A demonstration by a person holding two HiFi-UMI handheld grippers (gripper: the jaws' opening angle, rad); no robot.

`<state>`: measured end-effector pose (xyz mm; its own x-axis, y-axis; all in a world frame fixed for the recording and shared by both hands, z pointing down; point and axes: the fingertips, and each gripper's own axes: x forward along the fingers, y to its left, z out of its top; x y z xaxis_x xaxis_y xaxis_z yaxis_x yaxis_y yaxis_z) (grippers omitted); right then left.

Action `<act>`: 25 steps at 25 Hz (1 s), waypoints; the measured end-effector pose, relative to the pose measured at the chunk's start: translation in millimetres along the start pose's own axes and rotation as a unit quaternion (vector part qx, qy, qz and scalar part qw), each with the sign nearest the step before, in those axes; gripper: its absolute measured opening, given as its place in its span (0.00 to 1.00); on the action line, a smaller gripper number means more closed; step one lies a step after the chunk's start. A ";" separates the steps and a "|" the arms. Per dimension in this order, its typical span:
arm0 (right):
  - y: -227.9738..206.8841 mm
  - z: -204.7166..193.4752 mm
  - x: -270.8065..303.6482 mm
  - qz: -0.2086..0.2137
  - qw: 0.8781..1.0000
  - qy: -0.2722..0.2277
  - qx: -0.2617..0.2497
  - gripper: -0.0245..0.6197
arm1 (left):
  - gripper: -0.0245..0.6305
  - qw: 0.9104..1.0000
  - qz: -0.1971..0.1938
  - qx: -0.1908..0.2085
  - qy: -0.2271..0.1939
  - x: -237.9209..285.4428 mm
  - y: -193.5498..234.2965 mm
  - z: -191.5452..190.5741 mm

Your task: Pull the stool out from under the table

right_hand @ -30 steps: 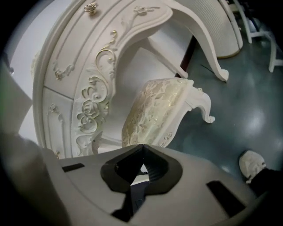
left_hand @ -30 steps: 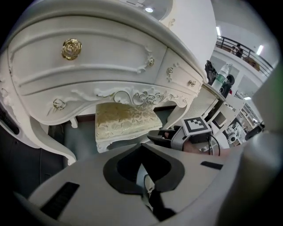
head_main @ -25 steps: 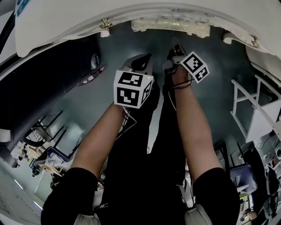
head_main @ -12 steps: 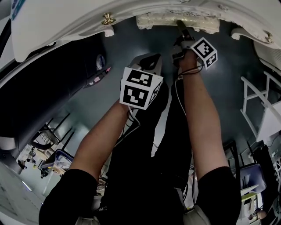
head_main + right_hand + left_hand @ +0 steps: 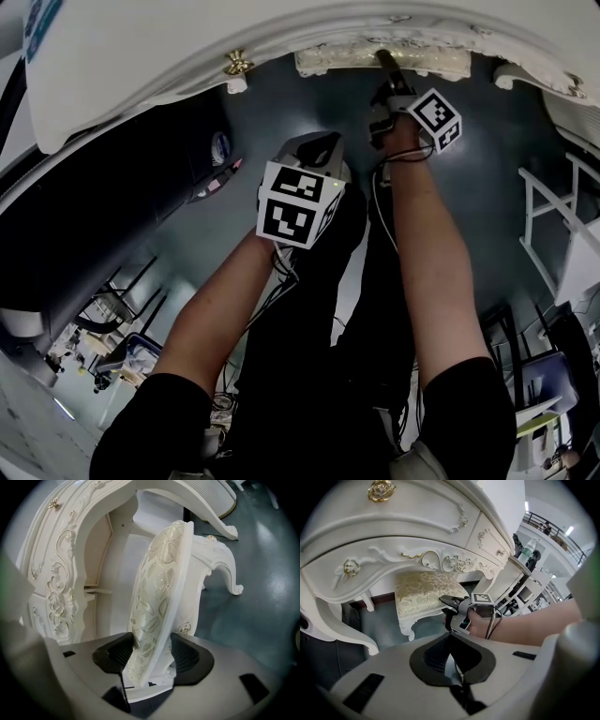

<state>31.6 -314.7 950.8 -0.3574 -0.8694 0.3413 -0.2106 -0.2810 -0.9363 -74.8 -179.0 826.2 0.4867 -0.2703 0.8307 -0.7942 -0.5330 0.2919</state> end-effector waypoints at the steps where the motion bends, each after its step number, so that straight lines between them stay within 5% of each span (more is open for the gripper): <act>1: -0.6 -0.4 -1.5 0.001 1.000 0.000 0.001 0.44 | 0.04 1.000 0.001 0.000 0.000 -2.0 -0.6 -0.7; 7: -1.9 -0.4 -6.9 0.008 0.999 -0.013 0.037 0.36 | 0.04 1.000 0.000 0.000 0.008 -6.2 -4.6 -12.4; 25: -30.9 -26.1 -85.7 -0.008 0.998 0.000 0.067 0.34 | 0.04 0.999 -0.020 0.027 0.025 2.0 -41.6 -15.3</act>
<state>45.1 -220.8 952.7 -0.3555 -0.8641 0.3563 -0.0921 -0.3470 -0.9333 -46.4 -145.0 823.0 0.4978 -0.2075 0.8421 -0.7525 -0.5861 0.3004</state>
